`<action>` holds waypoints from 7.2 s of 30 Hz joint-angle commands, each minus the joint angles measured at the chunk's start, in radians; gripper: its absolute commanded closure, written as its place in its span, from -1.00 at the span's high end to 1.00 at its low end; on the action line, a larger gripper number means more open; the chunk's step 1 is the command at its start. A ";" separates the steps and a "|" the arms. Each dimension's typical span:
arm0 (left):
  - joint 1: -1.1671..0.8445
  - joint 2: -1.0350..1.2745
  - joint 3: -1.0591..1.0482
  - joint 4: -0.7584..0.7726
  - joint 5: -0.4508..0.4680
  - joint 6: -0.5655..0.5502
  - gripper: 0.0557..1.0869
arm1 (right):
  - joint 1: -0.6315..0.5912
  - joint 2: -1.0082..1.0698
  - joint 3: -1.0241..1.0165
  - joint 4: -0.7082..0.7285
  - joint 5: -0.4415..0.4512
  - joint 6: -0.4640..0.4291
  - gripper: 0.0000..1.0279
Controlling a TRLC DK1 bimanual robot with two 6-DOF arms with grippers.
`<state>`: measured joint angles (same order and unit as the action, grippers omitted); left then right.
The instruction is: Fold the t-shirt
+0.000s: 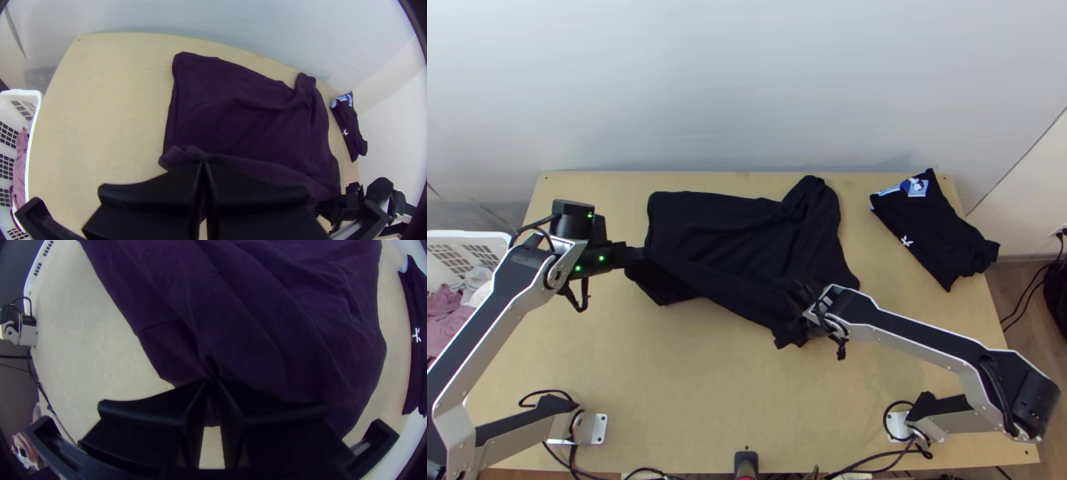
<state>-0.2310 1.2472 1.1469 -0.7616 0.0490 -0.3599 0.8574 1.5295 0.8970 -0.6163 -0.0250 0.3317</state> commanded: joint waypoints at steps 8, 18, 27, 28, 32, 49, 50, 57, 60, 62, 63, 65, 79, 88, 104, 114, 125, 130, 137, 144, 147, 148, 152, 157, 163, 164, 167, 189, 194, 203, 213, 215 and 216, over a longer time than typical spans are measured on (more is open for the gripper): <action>0.025 -0.088 0.007 -0.042 0.020 -0.004 -0.92 | -0.121 -0.169 0.214 -0.204 0.082 -0.040 -0.94; 0.073 -0.166 0.060 -0.113 0.089 -0.002 -0.92 | -0.281 -0.299 0.439 -0.359 0.071 -0.068 -0.94; 0.061 -0.154 0.183 -0.145 0.132 -0.024 -0.92 | -0.347 -0.324 0.609 -0.401 0.071 -0.065 -0.94; 0.059 -0.155 0.195 -0.154 0.144 -0.028 -0.92 | -0.356 -0.330 0.620 -0.401 0.071 -0.065 -0.94; 0.056 -0.157 0.269 -0.200 0.178 -0.042 -0.92 | -0.385 -0.347 0.669 -0.402 0.076 -0.062 -0.94; 0.113 -0.084 0.771 -0.211 0.101 -0.071 -0.92 | -0.368 -0.345 0.950 -0.310 0.407 -0.198 -0.94; 0.113 -0.083 0.786 -0.211 0.098 -0.070 -0.92 | -0.366 -0.345 0.959 -0.310 0.418 -0.201 -0.94; 0.110 -0.075 0.896 -0.208 0.068 -0.045 -0.92 | -0.311 -0.365 1.016 -0.217 0.551 -0.327 -0.94; 0.107 -0.075 0.938 -0.194 0.041 -0.028 -0.92 | -0.294 -0.370 1.048 -0.195 0.574 -0.378 -0.95; 0.107 -0.075 0.972 -0.194 0.041 -0.021 -0.92 | -0.285 -0.374 1.057 -0.178 0.599 -0.419 -0.95; 0.107 -0.077 0.988 -0.197 0.041 -0.013 -0.92 | -0.281 -0.381 1.060 -0.166 0.616 -0.445 -0.95; 0.105 -0.081 1.013 -0.203 0.041 0.003 -0.92 | -0.261 -0.391 1.062 -0.149 0.648 -0.491 -0.95; 0.068 -0.190 1.068 -0.228 0.094 0.067 -0.92 | -0.224 -0.514 1.117 -0.068 0.709 -0.757 -0.95; 0.068 -0.261 1.090 -0.420 0.226 0.088 -0.92 | -0.208 -0.559 1.226 -0.393 0.674 -0.665 -0.95; 0.079 -0.264 0.879 -0.604 0.359 0.042 -0.92 | -0.199 -0.555 1.091 -0.708 0.401 -0.203 -0.95; 0.087 -0.259 0.307 -0.228 0.310 0.032 -0.92 | -0.227 -0.557 0.550 -0.273 0.284 -0.220 -0.95; 0.127 -0.109 0.040 0.119 0.198 0.032 -0.92 | -0.523 -0.267 0.379 0.086 0.066 -0.235 -0.95; 0.142 0.046 0.020 0.245 0.175 0.019 -0.92 | -0.583 -0.060 0.450 0.196 0.054 -0.230 -0.95; 0.140 0.262 0.031 0.401 0.170 -0.025 -0.92 | -0.607 0.205 0.588 0.221 0.053 -0.195 -0.95; 0.140 0.448 0.077 0.485 0.163 -0.039 -0.92 | -0.607 0.394 0.709 0.221 0.053 -0.143 -0.95; 0.145 0.514 0.108 0.505 0.161 -0.039 -0.92 | -0.604 0.455 0.752 0.219 0.054 -0.129 -0.95; 0.147 0.535 0.123 0.505 0.161 -0.040 -0.92 | -0.606 0.478 0.767 0.216 0.054 -0.123 -0.95; 0.144 0.601 0.154 0.532 0.155 -0.050 -0.92 | -0.606 0.552 0.815 0.213 0.054 -0.102 -0.95; 0.142 0.656 0.185 0.559 0.149 -0.065 -0.91 | -0.604 0.609 0.861 0.207 0.054 -0.080 -0.95; 0.148 0.707 0.226 0.558 0.149 -0.082 -0.13 | -0.604 0.652 0.893 0.204 0.054 -0.059 -0.95; 0.148 0.709 0.228 0.558 0.149 -0.082 0.02 | -0.603 0.653 0.895 0.204 0.054 -0.056 -0.95; 0.148 0.693 0.228 0.538 0.149 -0.083 0.24 | -0.597 0.655 0.895 0.204 0.054 -0.053 -0.95; 0.045 0.610 0.132 0.366 0.196 -0.021 0.29 | -0.572 0.649 0.936 0.173 0.053 -0.037 -0.95; 0.053 0.641 0.137 0.400 0.150 -0.016 0.29 | -0.577 0.649 0.939 0.168 0.053 -0.039 -0.95; 0.056 0.706 0.221 0.420 0.114 -0.028 0.23 | -0.580 0.653 0.947 0.168 0.054 -0.039 -0.95; 0.067 0.750 0.261 0.423 0.112 -0.030 -0.68 | -0.581 0.690 1.017 0.135 0.054 -0.042 -0.95; 0.078 0.748 0.263 0.435 0.112 -0.028 -0.93 | -0.580 0.696 1.031 0.124 0.053 -0.040 -0.95; 0.081 0.747 0.263 0.436 0.112 -0.027 -0.92 | -0.580 0.698 1.033 0.124 0.054 -0.040 -0.95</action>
<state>-0.1684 1.9804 1.3933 -0.3393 0.1635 -0.3897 0.2768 2.2074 1.8919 -0.4740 0.0284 0.2909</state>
